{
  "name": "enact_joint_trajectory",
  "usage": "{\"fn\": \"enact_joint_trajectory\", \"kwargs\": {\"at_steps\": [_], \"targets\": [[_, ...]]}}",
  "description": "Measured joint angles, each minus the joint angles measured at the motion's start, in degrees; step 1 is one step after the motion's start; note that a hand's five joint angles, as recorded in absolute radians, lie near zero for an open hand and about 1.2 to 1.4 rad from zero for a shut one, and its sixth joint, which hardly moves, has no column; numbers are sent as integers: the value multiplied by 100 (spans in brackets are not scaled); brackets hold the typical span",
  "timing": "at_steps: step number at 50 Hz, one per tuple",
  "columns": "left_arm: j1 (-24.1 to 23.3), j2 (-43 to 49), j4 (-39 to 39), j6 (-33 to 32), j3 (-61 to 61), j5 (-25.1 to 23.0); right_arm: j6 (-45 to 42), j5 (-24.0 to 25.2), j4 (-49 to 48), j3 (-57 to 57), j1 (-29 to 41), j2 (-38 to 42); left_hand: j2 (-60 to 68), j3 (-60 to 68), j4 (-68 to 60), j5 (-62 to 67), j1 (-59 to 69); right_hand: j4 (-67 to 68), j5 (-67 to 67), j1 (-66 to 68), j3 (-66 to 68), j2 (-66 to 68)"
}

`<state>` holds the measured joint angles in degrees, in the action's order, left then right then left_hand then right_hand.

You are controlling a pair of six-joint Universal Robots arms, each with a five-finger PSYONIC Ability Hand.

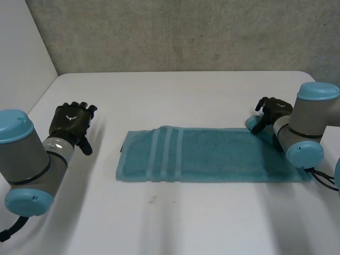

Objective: Fold the laundry

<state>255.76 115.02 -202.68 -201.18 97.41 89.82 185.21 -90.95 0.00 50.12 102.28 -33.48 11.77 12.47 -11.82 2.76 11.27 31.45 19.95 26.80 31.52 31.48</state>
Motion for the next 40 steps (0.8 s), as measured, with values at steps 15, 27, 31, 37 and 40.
{"fn": "enact_joint_trajectory", "kwargs": {"at_steps": [15, 27, 31, 37, 40], "targets": [[1, -5, 8, -9, 10, 0, -28, 48, 75, -170, -12, 92, 0, 0, 0, 0, 0, 1646, 1575, 1438, 1641, 1659], [7, -30, 2, -9, 5, 2, 125, 92, 125, -398, 350, -464, 0, 0, 0, 0, 0, 3682, 3397, 2732, 3483, 3602], [19, -50, 0, -6, 4, 7, 462, 212, 60, -407, 950, -882, 0, 0, 0, 0, 0, 3684, 3398, 2732, 3483, 3602], [49, -87, 7, 2, 6, 18, 1006, 645, -129, -205, 2042, -1062, 0, 0, 0, 0, 0, 3684, 3449, 2732, 3483, 3602], [66, -98, 8, 6, 11, 23, 1109, 862, -262, -63, 2630, -868, 0, 0, 0, 0, 0, 3684, 3451, 2732, 3504, 3602]]}}
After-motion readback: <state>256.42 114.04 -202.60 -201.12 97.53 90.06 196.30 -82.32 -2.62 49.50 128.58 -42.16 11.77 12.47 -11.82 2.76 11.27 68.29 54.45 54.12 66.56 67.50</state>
